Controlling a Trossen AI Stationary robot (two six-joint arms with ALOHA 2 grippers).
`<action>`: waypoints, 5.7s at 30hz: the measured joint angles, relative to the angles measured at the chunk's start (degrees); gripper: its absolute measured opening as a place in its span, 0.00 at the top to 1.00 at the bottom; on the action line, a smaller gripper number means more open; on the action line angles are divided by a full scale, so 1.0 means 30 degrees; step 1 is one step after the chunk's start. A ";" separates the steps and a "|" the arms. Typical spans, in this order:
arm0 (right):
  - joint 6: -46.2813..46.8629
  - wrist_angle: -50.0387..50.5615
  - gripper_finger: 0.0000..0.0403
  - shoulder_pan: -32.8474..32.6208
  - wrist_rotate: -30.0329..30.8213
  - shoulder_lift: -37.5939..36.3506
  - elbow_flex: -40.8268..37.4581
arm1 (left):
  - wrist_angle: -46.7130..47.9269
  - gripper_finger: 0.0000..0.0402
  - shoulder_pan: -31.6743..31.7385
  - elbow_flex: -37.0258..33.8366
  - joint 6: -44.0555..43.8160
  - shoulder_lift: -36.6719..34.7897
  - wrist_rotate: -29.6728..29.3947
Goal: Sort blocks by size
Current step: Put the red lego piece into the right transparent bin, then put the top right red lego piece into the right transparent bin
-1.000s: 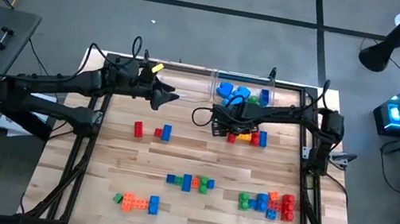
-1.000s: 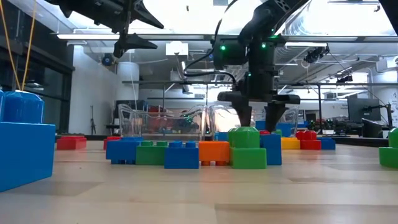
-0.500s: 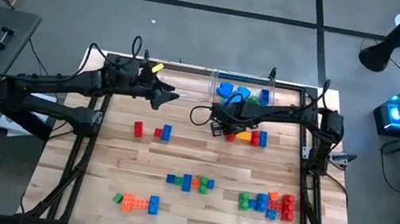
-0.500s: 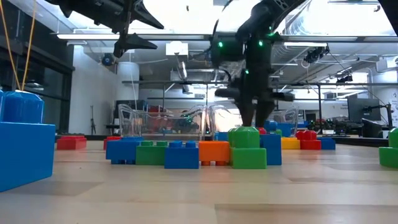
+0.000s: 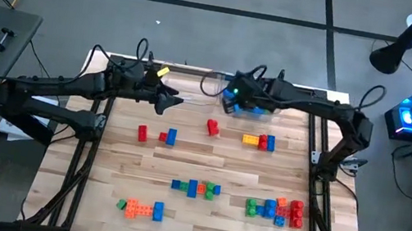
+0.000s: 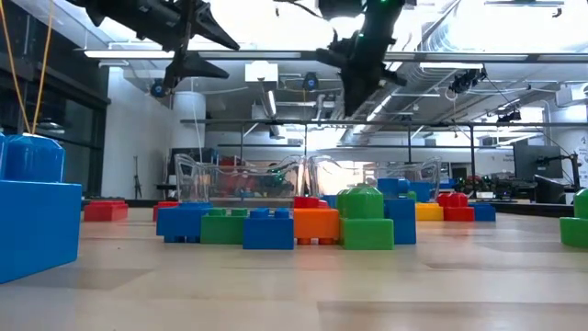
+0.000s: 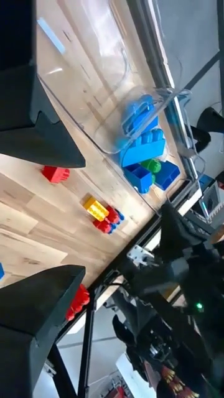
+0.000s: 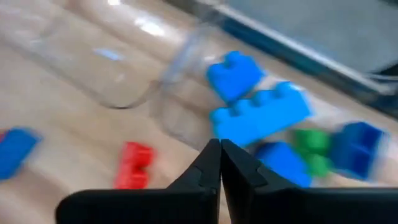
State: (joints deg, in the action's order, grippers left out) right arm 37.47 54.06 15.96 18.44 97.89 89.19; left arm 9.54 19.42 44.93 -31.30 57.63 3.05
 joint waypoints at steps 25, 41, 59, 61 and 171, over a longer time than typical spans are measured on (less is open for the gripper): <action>0.1007 -0.3864 0.26 -0.2351 -0.1370 0.7361 -0.0007 | 0.0904 0.37 -0.0007 0.0000 -0.1029 0.0004 -0.0016; 0.1238 -0.5164 0.35 -0.2489 -0.1563 0.9288 0.0073 | 0.1011 0.37 -0.0007 0.0000 -0.1051 0.0003 -0.0016; -0.1394 0.1149 0.59 -0.2809 0.3697 0.1352 -0.0036 | 0.1045 0.37 -0.0007 0.0000 -0.0851 0.0003 -0.0135; -0.1356 0.2482 0.59 -0.1944 0.5196 0.0324 -0.0007 | 0.1046 0.37 -0.0007 0.0000 -0.0884 0.0004 -0.0281; 0.3198 -0.5444 0.64 0.2669 0.4265 -0.4479 -0.6081 | 0.1457 0.37 -0.0029 0.0000 -0.1673 0.0036 -0.0277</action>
State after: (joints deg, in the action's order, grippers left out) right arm 47.06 37.73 23.97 31.23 84.45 70.94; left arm 13.91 19.33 44.93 -36.32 57.74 2.22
